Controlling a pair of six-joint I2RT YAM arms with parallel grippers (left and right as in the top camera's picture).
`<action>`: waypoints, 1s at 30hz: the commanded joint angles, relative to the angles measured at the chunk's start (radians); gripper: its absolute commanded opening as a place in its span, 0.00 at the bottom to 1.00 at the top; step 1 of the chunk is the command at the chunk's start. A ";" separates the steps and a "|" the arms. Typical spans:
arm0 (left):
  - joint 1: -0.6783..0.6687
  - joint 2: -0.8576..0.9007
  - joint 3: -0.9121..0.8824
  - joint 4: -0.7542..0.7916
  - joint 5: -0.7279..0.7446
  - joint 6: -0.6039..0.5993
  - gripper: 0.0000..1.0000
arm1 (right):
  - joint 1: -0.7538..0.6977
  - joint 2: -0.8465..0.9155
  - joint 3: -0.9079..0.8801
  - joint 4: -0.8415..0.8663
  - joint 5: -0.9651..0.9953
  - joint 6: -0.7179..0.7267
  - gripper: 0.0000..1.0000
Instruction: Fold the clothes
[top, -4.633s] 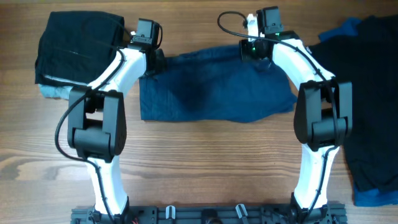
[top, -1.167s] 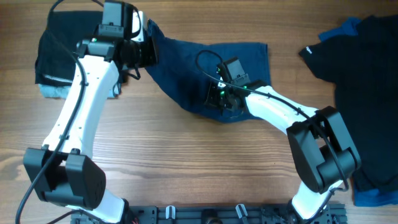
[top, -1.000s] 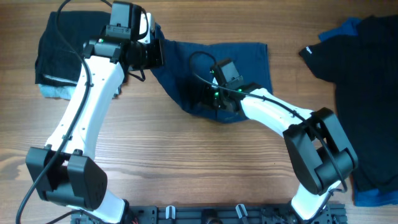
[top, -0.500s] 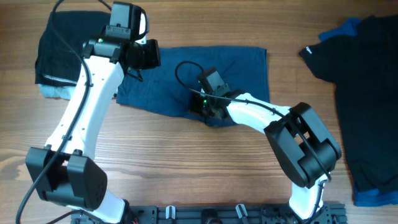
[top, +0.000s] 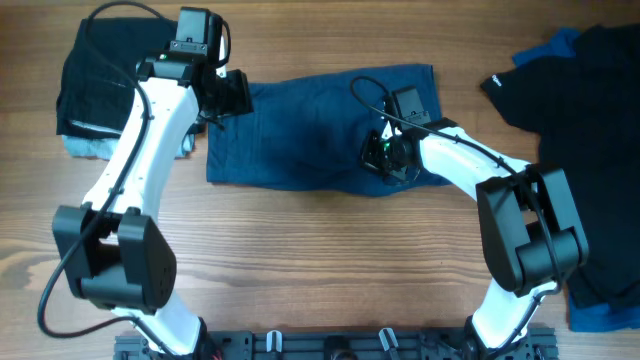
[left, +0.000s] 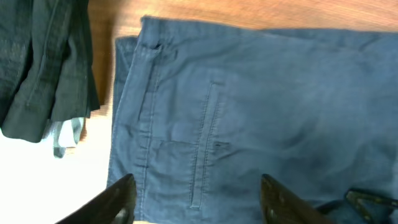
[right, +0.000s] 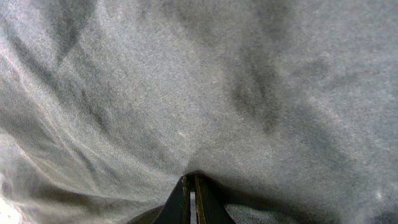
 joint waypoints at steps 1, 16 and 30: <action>0.050 0.085 0.014 -0.009 0.012 0.037 0.66 | 0.007 -0.018 -0.014 -0.002 0.003 -0.050 0.06; 0.102 0.384 0.013 -0.013 0.072 0.261 0.68 | 0.016 -0.018 -0.014 -0.002 0.011 -0.064 0.07; 0.130 0.423 0.013 -0.006 -0.018 0.257 0.76 | 0.018 -0.018 -0.014 -0.003 0.026 -0.064 0.07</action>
